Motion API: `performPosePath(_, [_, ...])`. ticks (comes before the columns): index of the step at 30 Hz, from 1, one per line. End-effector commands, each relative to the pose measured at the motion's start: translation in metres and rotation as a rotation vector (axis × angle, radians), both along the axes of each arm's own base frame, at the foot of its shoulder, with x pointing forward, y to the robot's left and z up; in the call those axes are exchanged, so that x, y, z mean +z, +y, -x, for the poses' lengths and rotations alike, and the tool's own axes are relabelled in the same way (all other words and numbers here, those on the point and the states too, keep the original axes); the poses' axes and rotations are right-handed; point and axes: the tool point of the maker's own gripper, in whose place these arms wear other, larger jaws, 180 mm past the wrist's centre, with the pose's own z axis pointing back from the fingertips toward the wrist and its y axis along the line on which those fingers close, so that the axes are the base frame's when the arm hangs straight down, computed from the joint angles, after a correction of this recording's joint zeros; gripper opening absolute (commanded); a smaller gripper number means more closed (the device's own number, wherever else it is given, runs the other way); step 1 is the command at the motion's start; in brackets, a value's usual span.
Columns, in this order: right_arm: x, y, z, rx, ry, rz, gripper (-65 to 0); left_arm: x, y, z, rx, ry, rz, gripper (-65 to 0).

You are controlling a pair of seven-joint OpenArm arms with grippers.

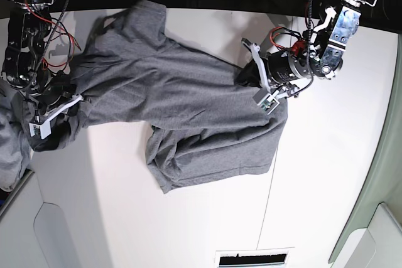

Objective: Layout the t-shirt on the table in an organized manner, then fold the t-shirt properly
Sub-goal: 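Pull the shirt with the right gripper away from the left gripper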

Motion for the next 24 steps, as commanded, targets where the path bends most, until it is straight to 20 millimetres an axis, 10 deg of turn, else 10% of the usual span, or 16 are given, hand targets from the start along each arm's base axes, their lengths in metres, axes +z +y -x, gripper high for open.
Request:
performPosePath(1, [0.023, -0.003, -0.013, 0.008, -0.079, 0.013, -59.8, 0.0, 0.021, -0.008, 0.008, -0.007, -0.08, -63.8])
performPosePath(12, [0.039, 0.021, 0.002, 0.068, -0.121, -0.022, -50.8, 0.023, 0.062, -0.042, 0.018, -0.075, -0.176, -63.8])
performPosePath(16, [0.036, 0.038, 0.003, 0.071, -0.119, -0.069, -65.0, 0.023, 0.07, -0.042, 0.017, -0.075, -0.194, -63.8])
performPosePath(24, [0.051, 0.115, 0.037, 0.276, -0.159, -0.324, -65.0, 0.025, 0.11, -0.042, 0.008, -0.083, -0.306, -63.8])
